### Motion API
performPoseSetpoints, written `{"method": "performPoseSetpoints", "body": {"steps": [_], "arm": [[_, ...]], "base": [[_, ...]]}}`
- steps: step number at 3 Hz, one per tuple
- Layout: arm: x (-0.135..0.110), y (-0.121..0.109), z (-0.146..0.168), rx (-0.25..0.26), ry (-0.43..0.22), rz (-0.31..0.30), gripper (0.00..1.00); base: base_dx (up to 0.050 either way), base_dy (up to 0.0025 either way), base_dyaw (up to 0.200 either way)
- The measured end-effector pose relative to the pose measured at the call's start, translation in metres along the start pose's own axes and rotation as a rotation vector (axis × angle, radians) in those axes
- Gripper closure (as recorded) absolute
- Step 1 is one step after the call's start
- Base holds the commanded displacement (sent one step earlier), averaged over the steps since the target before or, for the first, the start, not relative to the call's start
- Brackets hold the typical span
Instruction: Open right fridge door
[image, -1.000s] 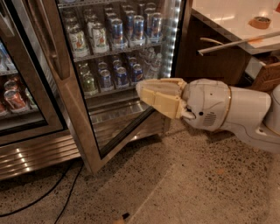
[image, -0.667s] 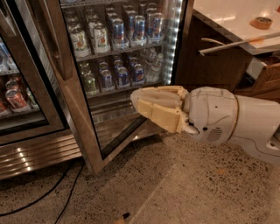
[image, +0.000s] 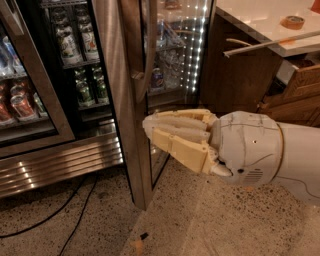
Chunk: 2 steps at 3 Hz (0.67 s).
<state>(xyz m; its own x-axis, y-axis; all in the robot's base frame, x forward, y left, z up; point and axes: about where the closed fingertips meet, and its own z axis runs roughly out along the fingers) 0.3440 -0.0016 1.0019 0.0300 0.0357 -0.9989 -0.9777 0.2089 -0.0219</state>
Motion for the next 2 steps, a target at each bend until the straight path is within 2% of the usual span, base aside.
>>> {"method": "performPoseSetpoints", "body": {"steps": [1, 2], "arm": [[0.0000, 0.0000, 0.0000, 0.000, 0.000, 0.000, 1.00], [0.0000, 0.0000, 0.0000, 0.000, 0.000, 0.000, 1.00]], "base": [[-0.050, -0.00003, 0.000], [0.000, 0.00000, 0.000]]}}
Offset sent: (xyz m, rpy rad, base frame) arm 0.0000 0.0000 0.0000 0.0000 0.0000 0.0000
